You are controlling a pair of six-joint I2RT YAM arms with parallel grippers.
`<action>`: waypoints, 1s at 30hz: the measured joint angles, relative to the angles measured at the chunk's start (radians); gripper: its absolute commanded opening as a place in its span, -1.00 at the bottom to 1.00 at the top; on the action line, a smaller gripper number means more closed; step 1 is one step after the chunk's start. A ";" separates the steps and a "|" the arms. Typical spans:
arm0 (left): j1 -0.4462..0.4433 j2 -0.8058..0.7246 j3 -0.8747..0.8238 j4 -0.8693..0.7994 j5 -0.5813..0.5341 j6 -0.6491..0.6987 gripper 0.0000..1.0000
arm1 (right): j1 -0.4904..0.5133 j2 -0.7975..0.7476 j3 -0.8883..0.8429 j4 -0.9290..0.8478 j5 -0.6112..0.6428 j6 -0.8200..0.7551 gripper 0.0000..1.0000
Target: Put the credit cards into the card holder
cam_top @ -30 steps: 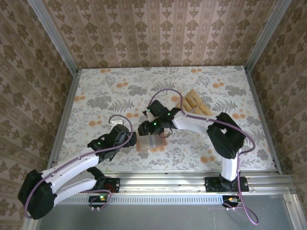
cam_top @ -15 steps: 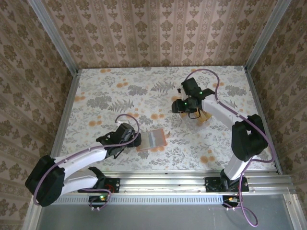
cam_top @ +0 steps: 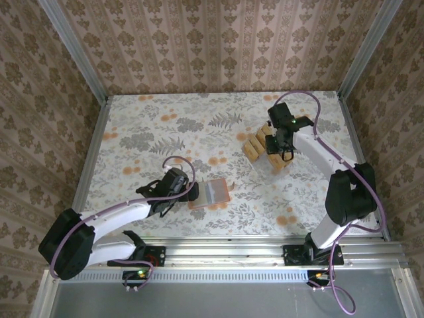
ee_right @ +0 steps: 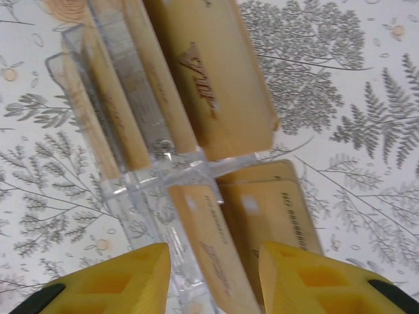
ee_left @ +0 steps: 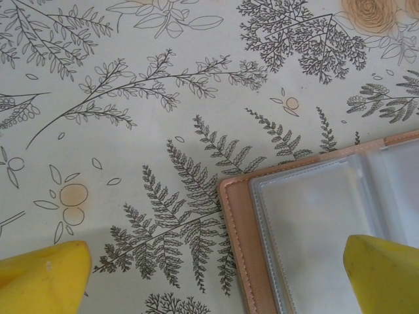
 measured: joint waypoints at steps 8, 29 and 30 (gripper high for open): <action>0.000 0.000 0.000 0.005 0.003 0.000 1.00 | 0.000 0.002 -0.005 -0.015 0.036 -0.003 -0.24; 0.000 0.019 0.000 0.020 0.004 0.000 1.00 | 0.007 0.021 -0.063 -0.013 0.025 -0.001 -0.47; 0.000 0.019 0.000 0.019 0.004 0.000 1.00 | 0.008 0.021 -0.063 -0.013 0.023 -0.001 -0.50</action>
